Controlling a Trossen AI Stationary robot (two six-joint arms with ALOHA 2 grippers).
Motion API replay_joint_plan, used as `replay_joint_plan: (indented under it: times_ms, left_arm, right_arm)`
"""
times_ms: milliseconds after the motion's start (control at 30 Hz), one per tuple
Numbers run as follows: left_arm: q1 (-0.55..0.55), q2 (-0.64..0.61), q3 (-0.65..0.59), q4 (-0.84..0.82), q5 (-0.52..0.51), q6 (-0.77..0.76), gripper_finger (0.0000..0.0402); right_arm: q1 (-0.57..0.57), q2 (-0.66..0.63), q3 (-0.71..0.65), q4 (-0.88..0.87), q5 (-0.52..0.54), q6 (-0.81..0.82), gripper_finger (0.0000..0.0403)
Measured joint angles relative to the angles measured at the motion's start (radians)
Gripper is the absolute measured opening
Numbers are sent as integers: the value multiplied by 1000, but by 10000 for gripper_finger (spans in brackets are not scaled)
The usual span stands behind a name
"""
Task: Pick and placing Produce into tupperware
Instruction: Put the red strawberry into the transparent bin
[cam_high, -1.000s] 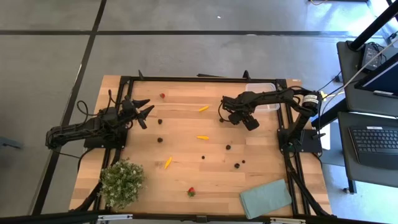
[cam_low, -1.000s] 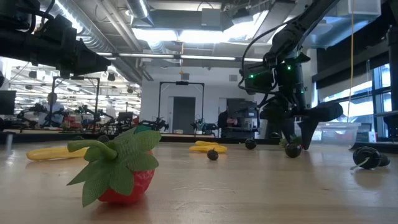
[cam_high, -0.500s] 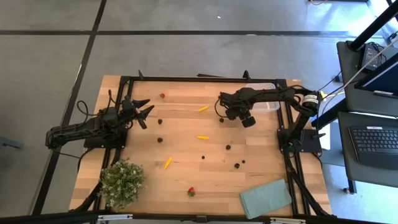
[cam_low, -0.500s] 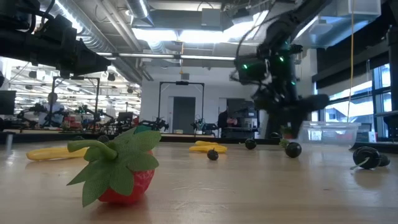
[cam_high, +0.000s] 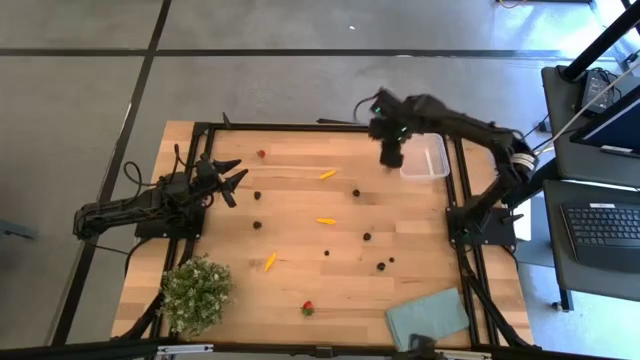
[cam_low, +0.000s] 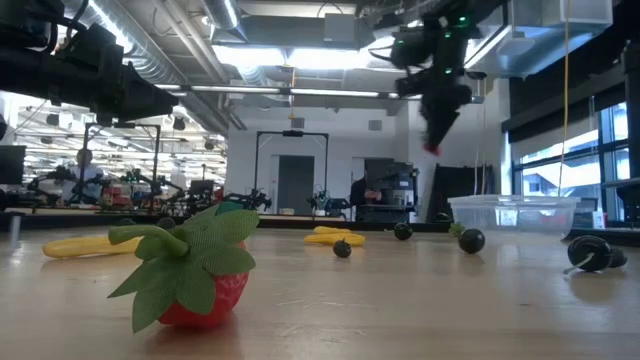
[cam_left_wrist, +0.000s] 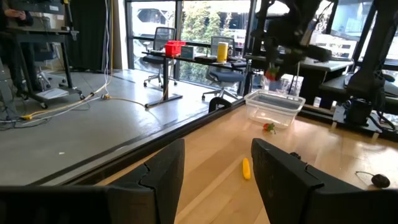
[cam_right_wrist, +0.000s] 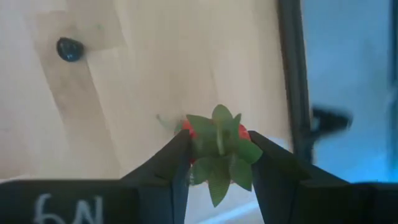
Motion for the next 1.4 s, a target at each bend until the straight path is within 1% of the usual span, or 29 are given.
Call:
replay_joint_plan:
  times_ms: [100,300,500,700,800,1000,1267,1333,1400]
  left_arm:
    - [0,0,0,0,0,0,179]
    - [0,0,0,0,0,0,179]
    - [0,0,0,0,0,0,179]
    - [0,0,0,0,0,0,179]
    - [0,0,0,0,0,0,179]
    - [0,0,0,0,0,0,179]
    - [0,0,0,0,0,0,179]
    - [0,0,0,0,0,0,179]
    - [0,0,0,0,0,0,179]
  right_arm:
    - [-86,-43,-39,-14,-74,68,139]
    - [-204,-80,-173,11,-86,92,141]
    - [-263,-81,-365,152,-88,91,142]
    - [-295,-81,-485,278,-88,104,142]
    - [-296,-81,-508,280,-87,103,150]
    - [-295,-81,-514,280,-87,102,179]
    - [-295,-81,-513,281,-86,82,199]
    - [-295,-81,-498,264,-84,59,209]
    - [-292,-81,-465,256,-46,56,218]
